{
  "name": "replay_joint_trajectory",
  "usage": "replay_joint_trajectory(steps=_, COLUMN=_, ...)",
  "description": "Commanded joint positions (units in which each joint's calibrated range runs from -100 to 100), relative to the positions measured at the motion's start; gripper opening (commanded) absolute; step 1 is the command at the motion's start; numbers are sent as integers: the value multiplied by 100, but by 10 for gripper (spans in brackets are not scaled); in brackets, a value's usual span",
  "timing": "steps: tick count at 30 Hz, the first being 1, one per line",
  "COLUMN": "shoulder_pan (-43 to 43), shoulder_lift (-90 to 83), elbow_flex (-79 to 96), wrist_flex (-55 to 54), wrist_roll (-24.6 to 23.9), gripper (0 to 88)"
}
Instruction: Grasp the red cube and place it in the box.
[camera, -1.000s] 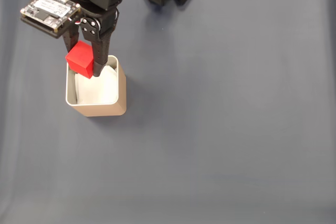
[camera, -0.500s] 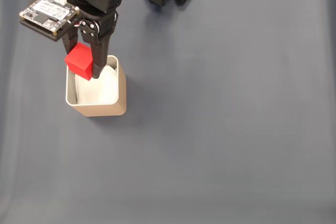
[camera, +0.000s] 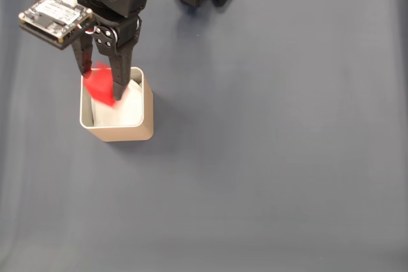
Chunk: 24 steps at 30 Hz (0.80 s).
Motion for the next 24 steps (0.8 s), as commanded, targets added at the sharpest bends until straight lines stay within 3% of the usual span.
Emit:
replay_joint_trajectory(steps=1, shoulder_pan=9, shoulder_lift=-4, elbow_flex=-62, wrist_flex=-133, wrist_roll=-39, gripper=305)
replay_joint_trajectory(steps=13, shoulder_pan=23, shoulder_lift=-12, elbow_flex=57, wrist_flex=-281, wrist_roll=-83, gripper=425)
replay_joint_trajectory(steps=24, shoulder_pan=58, shoulder_lift=-56, elbow_flex=121, wrist_flex=-379, wrist_roll=-103, gripper=448)
